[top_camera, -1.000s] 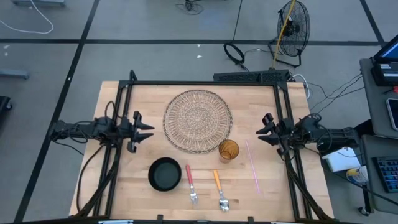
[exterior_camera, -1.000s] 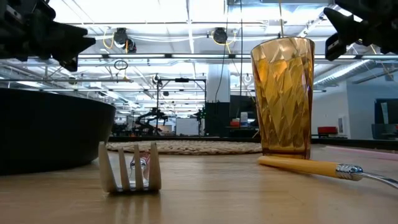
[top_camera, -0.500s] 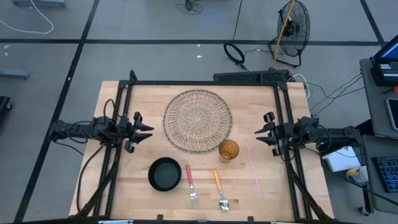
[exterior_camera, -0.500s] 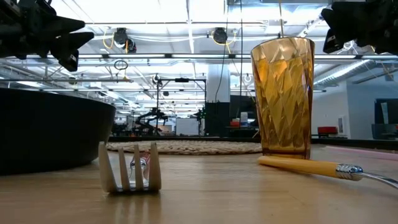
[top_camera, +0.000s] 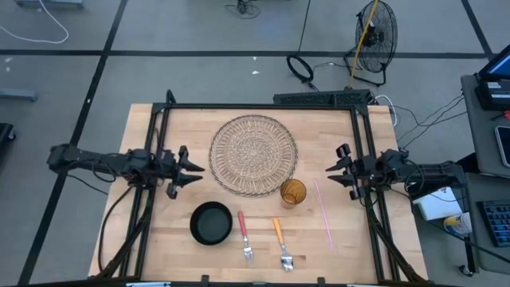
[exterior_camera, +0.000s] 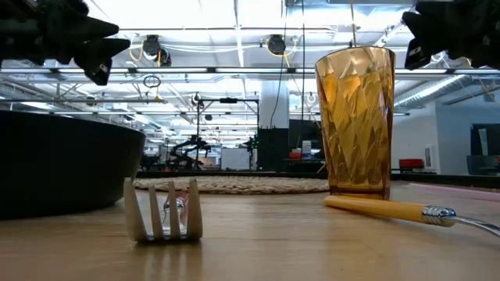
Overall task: Pick & Place Utensil
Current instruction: Put the black bowl on the woven mat
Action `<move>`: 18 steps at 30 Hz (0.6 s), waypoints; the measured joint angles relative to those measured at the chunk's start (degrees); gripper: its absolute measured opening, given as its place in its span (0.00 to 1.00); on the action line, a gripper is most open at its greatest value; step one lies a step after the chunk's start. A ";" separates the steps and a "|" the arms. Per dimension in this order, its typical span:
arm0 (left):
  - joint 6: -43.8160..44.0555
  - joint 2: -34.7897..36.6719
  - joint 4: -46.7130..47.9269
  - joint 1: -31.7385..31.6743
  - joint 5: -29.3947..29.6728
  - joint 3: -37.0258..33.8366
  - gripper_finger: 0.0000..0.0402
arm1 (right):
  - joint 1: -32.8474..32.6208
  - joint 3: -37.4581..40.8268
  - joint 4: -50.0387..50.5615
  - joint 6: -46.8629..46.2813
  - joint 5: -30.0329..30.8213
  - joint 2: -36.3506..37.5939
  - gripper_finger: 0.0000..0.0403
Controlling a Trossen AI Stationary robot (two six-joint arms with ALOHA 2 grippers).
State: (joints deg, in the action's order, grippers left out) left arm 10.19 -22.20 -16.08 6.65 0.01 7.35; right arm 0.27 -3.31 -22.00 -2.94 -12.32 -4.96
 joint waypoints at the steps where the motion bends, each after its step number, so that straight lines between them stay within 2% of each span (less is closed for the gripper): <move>1: -0.59 -2.37 -0.02 0.37 0.01 1.41 0.33 | 0.00 0.00 -0.01 0.27 0.00 -0.21 0.22; 8: -5.69 -12.47 -1.15 2.12 -0.04 8.19 0.33 | -0.01 0.00 -2.51 7.72 0.00 -0.39 0.22; 15: -3.41 -16.84 6.83 2.74 0.29 11.90 0.33 | 0.00 0.00 -4.62 3.08 -0.02 -0.39 0.22; 18: -2.11 -19.05 9.89 4.11 3.38 13.49 0.33 | -0.02 0.00 -4.33 1.32 -0.04 -0.39 0.22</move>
State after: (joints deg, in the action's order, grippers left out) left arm 8.08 -41.25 -6.19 10.76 3.40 20.84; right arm 0.25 -3.31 -26.33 -1.63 -12.36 -5.34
